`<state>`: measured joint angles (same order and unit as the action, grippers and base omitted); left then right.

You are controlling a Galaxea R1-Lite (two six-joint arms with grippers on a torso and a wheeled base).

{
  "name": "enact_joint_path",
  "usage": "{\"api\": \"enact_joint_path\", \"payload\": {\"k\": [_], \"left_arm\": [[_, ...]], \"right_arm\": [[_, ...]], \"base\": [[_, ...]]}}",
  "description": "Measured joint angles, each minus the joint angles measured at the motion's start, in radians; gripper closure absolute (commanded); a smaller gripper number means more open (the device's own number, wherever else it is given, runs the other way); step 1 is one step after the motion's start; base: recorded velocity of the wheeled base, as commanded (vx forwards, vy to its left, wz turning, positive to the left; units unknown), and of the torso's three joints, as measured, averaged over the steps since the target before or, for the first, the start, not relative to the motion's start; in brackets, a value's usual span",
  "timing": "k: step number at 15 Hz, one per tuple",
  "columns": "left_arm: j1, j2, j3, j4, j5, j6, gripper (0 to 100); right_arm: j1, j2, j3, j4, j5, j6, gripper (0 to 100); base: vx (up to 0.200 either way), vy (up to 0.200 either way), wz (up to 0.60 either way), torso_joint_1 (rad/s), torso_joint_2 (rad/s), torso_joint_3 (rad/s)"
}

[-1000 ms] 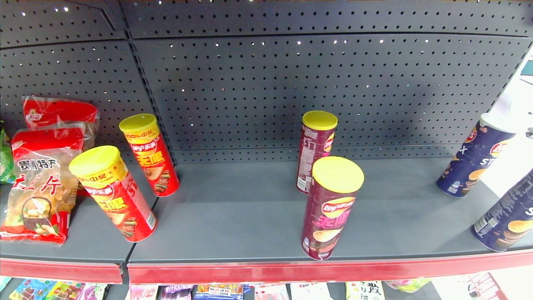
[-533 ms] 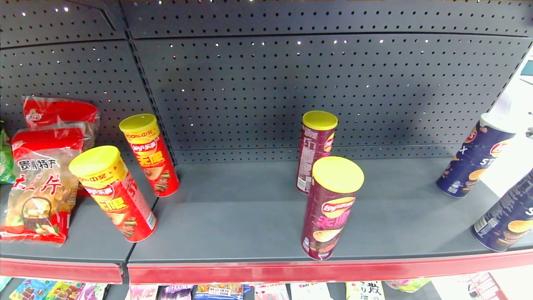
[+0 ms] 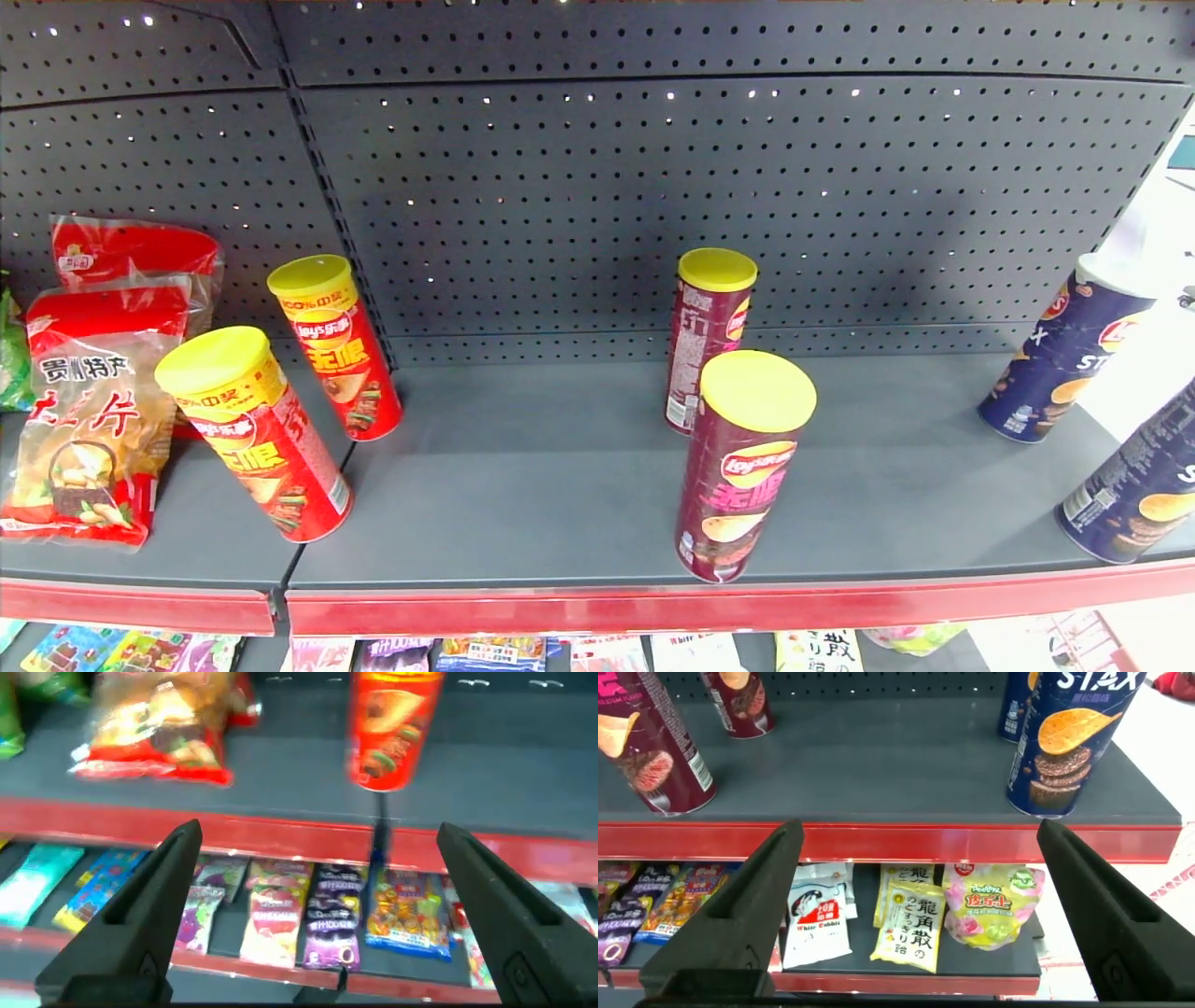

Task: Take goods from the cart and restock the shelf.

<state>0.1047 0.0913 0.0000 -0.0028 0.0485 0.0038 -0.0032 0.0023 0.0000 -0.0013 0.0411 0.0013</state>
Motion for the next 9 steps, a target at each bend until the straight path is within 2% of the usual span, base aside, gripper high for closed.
{"api": "enact_joint_path", "payload": {"k": [8, 9], "left_arm": [[0.001, 0.0, 0.0, 0.002, 0.002, -0.002, 0], [0.001, 0.0, 0.0, 0.002, 0.002, -0.002, 0]], "right_arm": [[0.0, -0.001, 0.0, 0.0, 0.001, 0.0, 0], [0.0, -0.001, 0.0, 0.0, 0.001, 0.0, 0]], "base": [[0.0, 0.0, 0.0, 0.0, 0.0, 0.0], [-0.2, 0.0, 0.0, -0.002, 0.0, 0.007]]}}
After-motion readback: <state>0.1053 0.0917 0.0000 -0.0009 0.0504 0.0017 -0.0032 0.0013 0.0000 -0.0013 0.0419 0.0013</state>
